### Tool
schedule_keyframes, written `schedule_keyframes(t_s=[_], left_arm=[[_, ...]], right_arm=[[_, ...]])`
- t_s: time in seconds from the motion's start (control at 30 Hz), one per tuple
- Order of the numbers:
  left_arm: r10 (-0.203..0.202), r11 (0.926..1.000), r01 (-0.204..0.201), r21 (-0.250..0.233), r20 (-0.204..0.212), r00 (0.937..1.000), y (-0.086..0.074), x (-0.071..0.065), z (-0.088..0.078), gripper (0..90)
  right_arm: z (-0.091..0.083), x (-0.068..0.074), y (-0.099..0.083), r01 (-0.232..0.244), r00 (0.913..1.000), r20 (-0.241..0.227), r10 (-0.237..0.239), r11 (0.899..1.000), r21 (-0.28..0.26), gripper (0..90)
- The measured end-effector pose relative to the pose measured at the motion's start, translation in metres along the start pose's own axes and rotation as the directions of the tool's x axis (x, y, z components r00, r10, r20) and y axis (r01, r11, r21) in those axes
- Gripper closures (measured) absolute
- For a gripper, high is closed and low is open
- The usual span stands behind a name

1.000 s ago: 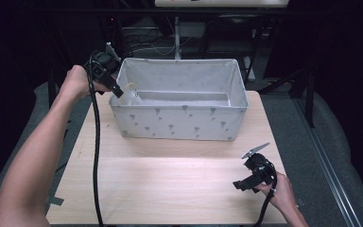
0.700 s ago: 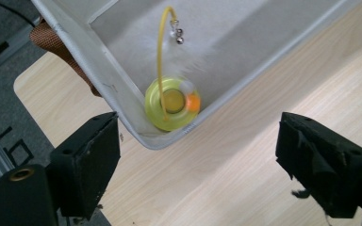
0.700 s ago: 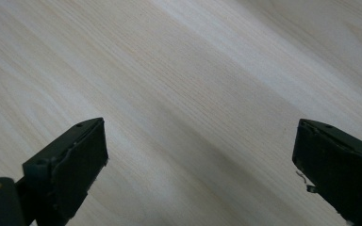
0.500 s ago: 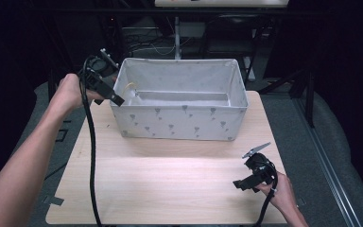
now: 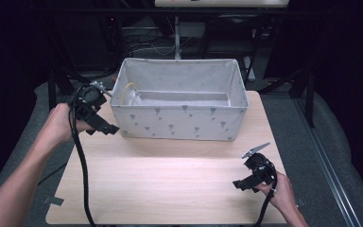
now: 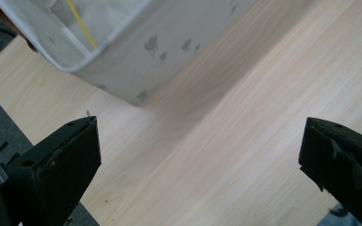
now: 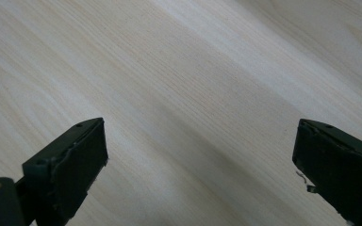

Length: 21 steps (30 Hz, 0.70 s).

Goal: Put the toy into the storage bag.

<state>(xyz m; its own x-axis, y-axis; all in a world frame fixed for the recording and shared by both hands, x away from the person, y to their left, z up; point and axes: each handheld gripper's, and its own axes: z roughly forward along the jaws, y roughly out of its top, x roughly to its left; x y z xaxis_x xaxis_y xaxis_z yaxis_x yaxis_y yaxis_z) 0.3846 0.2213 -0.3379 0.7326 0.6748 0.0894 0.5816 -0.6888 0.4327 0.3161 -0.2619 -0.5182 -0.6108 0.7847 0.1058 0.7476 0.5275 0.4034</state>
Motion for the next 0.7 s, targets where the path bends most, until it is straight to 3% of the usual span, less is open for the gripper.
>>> schedule_keyframes(t_s=[0.1, 0.3, 0.43, 0.7], left_arm=[[0.012, 0.9999, -0.012, 0.003, 0.015, 0.9998, -0.021, -0.013, 0.009, 0.2], [0.013, 0.9998, -0.013, 0.018, 0.024, 0.9996, -0.045, -0.027, 0.024, 0.2], [-0.012, 0.9997, 0.011, 0.023, 0.016, 0.9998, -0.067, -0.035, 0.043, 0.2], [-0.062, 0.9972, 0.06, 0.044, 0.028, 0.9977, -0.098, -0.048, 0.076, 0.2]], right_arm=[[0.0, 0.001, 0.0, 0.004, 1.0, 0.007, -0.004, 1.0, 0.005, 3.5], [0.0, 0.002, 0.0, -0.005, 0.9999, 0.014, 0.005, 1.0, -0.007, 3.5], [0.0, 0.0, 0.0, 0.015, 0.9996, 0.022, -0.016, 1.0, 0.019, 3.5], [0.002, 0.002, 0.0, 0.002, 0.9999, 0.013, -0.002, 1.0, -0.006, 3.5]])
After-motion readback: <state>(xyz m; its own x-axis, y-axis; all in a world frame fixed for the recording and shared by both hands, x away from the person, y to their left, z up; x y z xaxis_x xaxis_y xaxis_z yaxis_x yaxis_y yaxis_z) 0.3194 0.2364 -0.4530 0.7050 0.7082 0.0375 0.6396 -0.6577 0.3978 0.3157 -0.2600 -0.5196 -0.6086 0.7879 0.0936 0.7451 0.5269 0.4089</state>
